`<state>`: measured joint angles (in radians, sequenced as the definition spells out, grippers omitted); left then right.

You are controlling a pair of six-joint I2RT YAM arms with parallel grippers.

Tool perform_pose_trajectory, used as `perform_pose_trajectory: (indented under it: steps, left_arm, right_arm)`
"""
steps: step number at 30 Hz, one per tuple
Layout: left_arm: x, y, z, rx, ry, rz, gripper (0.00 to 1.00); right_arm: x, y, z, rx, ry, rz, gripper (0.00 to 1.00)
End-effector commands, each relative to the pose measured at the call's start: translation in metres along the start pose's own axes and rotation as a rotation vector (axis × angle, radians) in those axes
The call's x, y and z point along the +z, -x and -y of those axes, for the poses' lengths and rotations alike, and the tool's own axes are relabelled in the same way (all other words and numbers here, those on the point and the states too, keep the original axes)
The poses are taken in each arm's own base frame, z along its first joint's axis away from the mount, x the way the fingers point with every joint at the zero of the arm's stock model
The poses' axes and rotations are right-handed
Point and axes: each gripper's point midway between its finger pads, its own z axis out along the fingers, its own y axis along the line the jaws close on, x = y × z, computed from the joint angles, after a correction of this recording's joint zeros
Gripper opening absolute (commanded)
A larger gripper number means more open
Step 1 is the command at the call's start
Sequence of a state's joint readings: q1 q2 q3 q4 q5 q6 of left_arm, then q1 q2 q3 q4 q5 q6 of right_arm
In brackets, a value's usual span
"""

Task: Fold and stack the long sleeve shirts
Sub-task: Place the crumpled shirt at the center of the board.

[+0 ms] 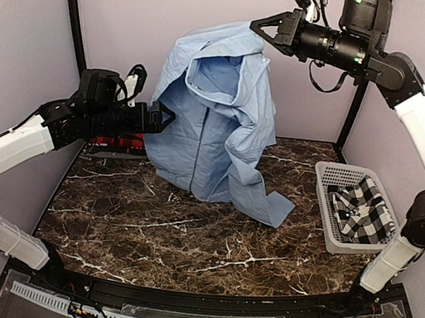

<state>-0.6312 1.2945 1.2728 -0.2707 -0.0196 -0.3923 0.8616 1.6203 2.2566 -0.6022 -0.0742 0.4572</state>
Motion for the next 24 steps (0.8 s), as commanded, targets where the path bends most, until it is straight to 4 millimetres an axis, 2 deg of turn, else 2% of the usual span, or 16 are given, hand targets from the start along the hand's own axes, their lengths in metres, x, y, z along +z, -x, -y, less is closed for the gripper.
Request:
perform_pose_trajectory:
  steps: [1,4,7,10,11,13,15,17,19,22,24]
  left_arm:
    - [-0.016,0.017,-0.004,0.025,0.029,0.082,0.99]
    - [-0.011,0.011,-0.008,0.020,0.045,0.059,0.99]
    - [-0.004,0.000,-0.012,0.011,0.058,0.019,0.99]
    - [0.005,-0.014,-0.017,0.004,0.069,-0.024,0.99]
    - [0.009,-0.022,-0.019,-0.001,0.078,-0.048,0.99]
    - [0.015,-0.034,-0.024,-0.008,0.092,-0.084,0.99]
    - [0.020,-0.047,-0.030,-0.017,0.110,-0.120,0.98]
    - [0.025,-0.062,-0.035,-0.026,0.123,-0.160,0.97]
    - [0.029,-0.080,-0.041,-0.039,0.141,-0.210,0.95]
    - [0.032,-0.107,-0.053,-0.069,0.181,-0.281,0.94]
    - [0.033,-0.121,-0.060,-0.095,0.208,-0.314,0.93]
  right_arm:
    - [0.013,0.011,0.039,0.053,-0.010,0.016,0.00]
    - [0.043,-0.030,0.100,0.141,-0.062,-0.101,0.00]
    - [0.072,-0.095,0.167,0.230,-0.150,-0.235,0.00]
    - [0.093,-0.164,0.225,0.304,-0.227,-0.353,0.00]
    - [0.099,-0.185,0.241,0.315,-0.253,-0.389,0.03]
    - [0.110,-0.231,0.272,0.330,-0.314,-0.473,0.17]
    - [0.113,-0.259,0.289,0.333,-0.353,-0.528,0.34]
    - [0.111,-0.273,0.300,0.324,-0.391,-0.551,0.52]
    - [0.105,-0.275,0.304,0.302,-0.423,-0.550,0.64]
    - [0.087,-0.269,0.307,0.248,-0.493,-0.528,0.77]
    - [0.070,-0.260,0.303,0.205,-0.535,-0.503,0.81]
